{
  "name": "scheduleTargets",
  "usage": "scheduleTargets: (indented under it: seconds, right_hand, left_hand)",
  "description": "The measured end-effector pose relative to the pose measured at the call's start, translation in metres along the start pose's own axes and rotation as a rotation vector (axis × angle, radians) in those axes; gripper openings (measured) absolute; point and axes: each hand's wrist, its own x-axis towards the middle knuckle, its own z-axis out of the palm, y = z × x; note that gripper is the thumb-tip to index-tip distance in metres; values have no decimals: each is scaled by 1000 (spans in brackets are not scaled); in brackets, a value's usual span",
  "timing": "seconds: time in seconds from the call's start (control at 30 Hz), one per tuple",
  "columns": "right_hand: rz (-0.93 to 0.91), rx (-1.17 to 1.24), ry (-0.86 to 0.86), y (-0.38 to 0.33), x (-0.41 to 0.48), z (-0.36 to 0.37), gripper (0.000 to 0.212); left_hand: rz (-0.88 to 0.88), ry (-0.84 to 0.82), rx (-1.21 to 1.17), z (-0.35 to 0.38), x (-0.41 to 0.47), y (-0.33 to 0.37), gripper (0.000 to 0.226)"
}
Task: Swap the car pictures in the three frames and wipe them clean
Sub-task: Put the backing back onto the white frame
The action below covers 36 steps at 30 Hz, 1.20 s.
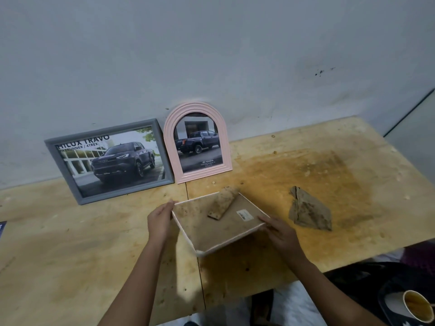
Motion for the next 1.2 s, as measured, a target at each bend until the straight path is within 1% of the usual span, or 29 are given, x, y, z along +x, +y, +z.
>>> scheduleTargets:
  seconds: [0.07, 0.1, 0.17, 0.2, 0.27, 0.33, 0.37, 0.43, 0.53, 0.63, 0.73, 0.8, 0.87, 0.97, 1.03, 1.1, 1.17, 1.2]
  right_hand:
    - [-31, 13, 57, -10, 8, -3, 26]
    - [-48, 12, 91, -16, 13, -4, 32]
    - [-71, 12, 156, -25, 23, -5, 50]
    - [-68, 22, 175, -32, 27, -6, 51]
    - [-38, 52, 175, -42, 33, -7, 36]
    - [64, 105, 124, -46, 37, -8, 22]
    - [119, 130, 98, -45, 38, -9, 22]
    - [237, 175, 64, -42, 39, -11, 28]
    - [371, 197, 19, -39, 34, -16, 31]
    - [468, 209, -22, -33, 22, -19, 30]
    - [604, 271, -17, -26, 16, -19, 32]
    - [694, 225, -48, -22, 17, -18, 37]
    - [716, 128, -112, -16, 19, -18, 41]
    - [680, 34, -201, -11, 21, -20, 38]
    - [647, -38, -247, -8, 24, -21, 34]
    - [606, -151, -285, -3, 26, -21, 34]
    - [542, -294, -298, 2, 29, -24, 35]
    - [508, -363, -269, 5, 30, -26, 35]
  left_hand:
    - [24, -30, -72, 4, -1, 21, 30]
    - [42, -42, -109, 7, -1, 33, 33]
    - [75, -53, -184, 15, -4, 54, 38]
    - [83, -51, -230, 18, -5, 64, 38]
    - [95, -53, -304, 22, -6, 80, 36]
    - [132, -93, -318, 28, -4, 90, 35]
    - [146, -116, -331, 31, -4, 94, 34]
    - [143, -159, -378, 40, -5, 99, 34]
    - [92, -219, -456, 50, -5, 95, 33]
    - [23, -284, -485, 58, -9, 77, 29]
    - [-63, -312, -439, 69, -15, 53, 30]
    - [-105, -293, -397, 78, -17, 37, 31]
    - [-136, -260, -336, 84, -16, 27, 30]
    - [-122, -268, -234, 90, -17, 16, 32]
    - [-78, -273, -135, 90, -19, 8, 33]
    - [-20, -246, -10, 89, -19, -6, 36]
    - [62, -201, 110, 89, -17, -23, 38]
    - [96, -181, 188, 90, -17, -29, 37]
